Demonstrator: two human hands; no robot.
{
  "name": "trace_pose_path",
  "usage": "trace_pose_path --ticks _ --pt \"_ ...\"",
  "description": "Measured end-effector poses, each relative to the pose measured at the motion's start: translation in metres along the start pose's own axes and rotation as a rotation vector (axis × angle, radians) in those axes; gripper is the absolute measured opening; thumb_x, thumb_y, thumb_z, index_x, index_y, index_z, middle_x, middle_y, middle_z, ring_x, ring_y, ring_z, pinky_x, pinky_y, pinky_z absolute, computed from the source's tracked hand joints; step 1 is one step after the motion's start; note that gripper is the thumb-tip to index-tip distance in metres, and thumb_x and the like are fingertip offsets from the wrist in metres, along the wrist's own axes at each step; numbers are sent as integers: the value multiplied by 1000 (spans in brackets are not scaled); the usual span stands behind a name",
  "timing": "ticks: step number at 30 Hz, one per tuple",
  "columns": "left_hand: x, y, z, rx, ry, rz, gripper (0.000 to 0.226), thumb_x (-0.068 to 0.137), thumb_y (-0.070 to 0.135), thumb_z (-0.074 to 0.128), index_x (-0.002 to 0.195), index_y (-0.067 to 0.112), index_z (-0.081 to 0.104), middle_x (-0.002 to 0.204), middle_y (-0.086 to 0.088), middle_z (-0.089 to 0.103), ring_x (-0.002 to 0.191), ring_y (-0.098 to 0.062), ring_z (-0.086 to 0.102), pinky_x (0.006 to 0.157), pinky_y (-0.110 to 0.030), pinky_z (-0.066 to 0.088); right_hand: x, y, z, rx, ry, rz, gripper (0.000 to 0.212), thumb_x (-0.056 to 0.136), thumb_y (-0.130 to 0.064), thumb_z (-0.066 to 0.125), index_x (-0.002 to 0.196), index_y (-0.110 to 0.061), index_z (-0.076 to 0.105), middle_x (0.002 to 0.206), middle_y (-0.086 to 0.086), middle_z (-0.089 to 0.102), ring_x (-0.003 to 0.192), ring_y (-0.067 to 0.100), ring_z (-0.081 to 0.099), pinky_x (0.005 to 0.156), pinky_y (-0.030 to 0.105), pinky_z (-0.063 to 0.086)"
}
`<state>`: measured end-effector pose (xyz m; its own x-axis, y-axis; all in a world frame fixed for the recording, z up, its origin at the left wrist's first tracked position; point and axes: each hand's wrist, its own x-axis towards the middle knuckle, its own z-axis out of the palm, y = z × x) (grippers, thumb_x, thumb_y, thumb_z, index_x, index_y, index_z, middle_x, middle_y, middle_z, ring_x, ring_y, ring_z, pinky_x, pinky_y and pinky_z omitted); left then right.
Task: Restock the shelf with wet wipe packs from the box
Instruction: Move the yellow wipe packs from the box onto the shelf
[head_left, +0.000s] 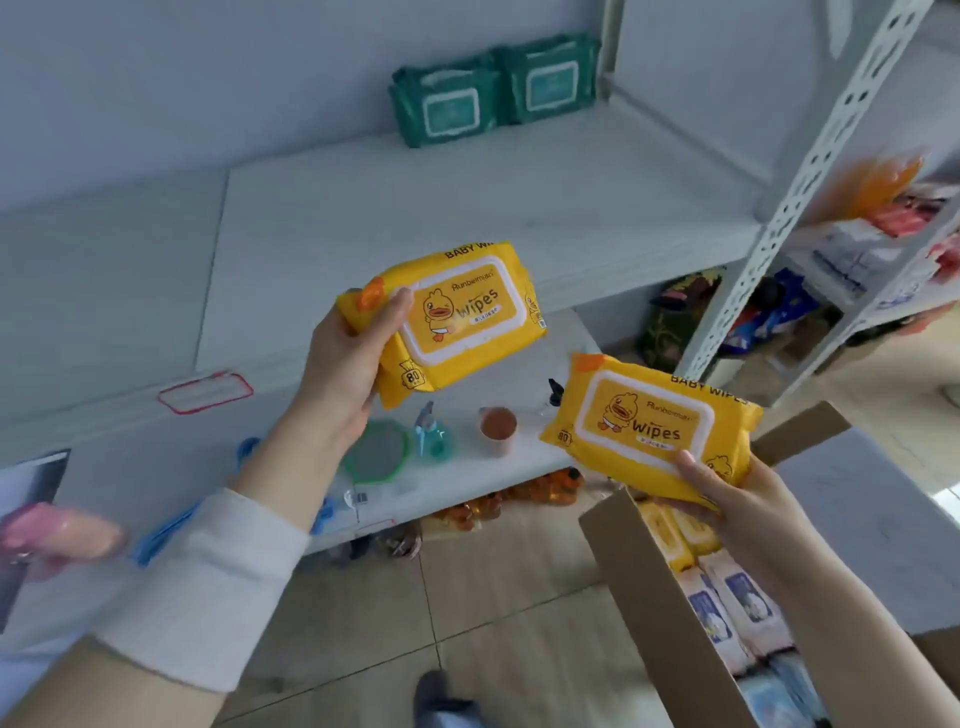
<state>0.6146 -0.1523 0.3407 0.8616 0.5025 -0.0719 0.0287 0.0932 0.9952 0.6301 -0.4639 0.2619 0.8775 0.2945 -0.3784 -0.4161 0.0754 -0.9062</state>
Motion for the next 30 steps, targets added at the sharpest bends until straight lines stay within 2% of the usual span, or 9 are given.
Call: trace_pose_path --ticks 4,8,11,13,16,19,21,27,30 --pt "32 18 -93 -1 63 32 3 88 23 60 91 25 60 87 7 71 74 -6 70 66 -28 58 38 -26 89 -77 -102 -64 97 23 -63 85 107 -22 61 100 -2 75 86 17 73 64 26 59" --pt "75 24 -181 -28 104 55 15 83 21 61 98 22 61 93 2 72 76 -8 72 65 -30 60 85 -37 170 -90 -169 -102 96 18 -60 87 102 -21 60 92 -4 76 83 15 73 61 22 58" --pt "112 20 -220 -50 130 44 13 88 15 57 98 22 60 82 8 75 74 -6 72 62 -25 59 125 -43 209 -99 -193 -80 97 15 -59 88 100 -20 62 92 -3 76 84 16 73 63 25 59" --pt "140 17 -232 -48 137 37 13 90 12 55 97 23 60 78 12 75 72 -3 71 60 -23 58 154 -52 229 -125 -202 -92 100 17 -58 89 105 -18 62 98 -1 75 89 18 73 67 27 59" --pt "190 14 -239 -44 141 41 14 90 11 55 95 24 58 82 11 73 72 -2 70 59 -21 57 203 -73 254 -133 -224 -147 93 20 -54 90 101 -18 63 97 -2 76 89 15 72 63 24 58" --pt "246 11 -238 -12 148 60 16 89 12 57 96 27 55 97 6 66 86 -10 66 74 -30 56 255 -94 273 -168 -267 -165 93 22 -52 91 103 -18 63 101 -1 75 91 15 72 64 24 58" --pt "283 12 -233 46 130 86 18 89 12 57 96 29 54 100 4 64 93 -15 63 84 -36 51 290 -106 282 -172 -295 -160 95 21 -52 92 105 -17 62 102 -1 75 91 15 72 64 24 58" --pt "408 15 -224 100 71 132 21 89 9 56 96 28 55 99 4 63 95 -15 62 94 -42 47 410 -140 318 -201 -321 -171 90 23 -51 91 103 -20 64 104 -1 74 95 15 71 70 22 57" --pt "456 17 -233 144 32 135 20 90 10 55 98 29 54 104 1 63 105 -22 61 98 -44 46 464 -154 343 -247 -274 -235 91 24 -57 89 104 -22 64 107 -1 73 100 16 69 82 28 57"
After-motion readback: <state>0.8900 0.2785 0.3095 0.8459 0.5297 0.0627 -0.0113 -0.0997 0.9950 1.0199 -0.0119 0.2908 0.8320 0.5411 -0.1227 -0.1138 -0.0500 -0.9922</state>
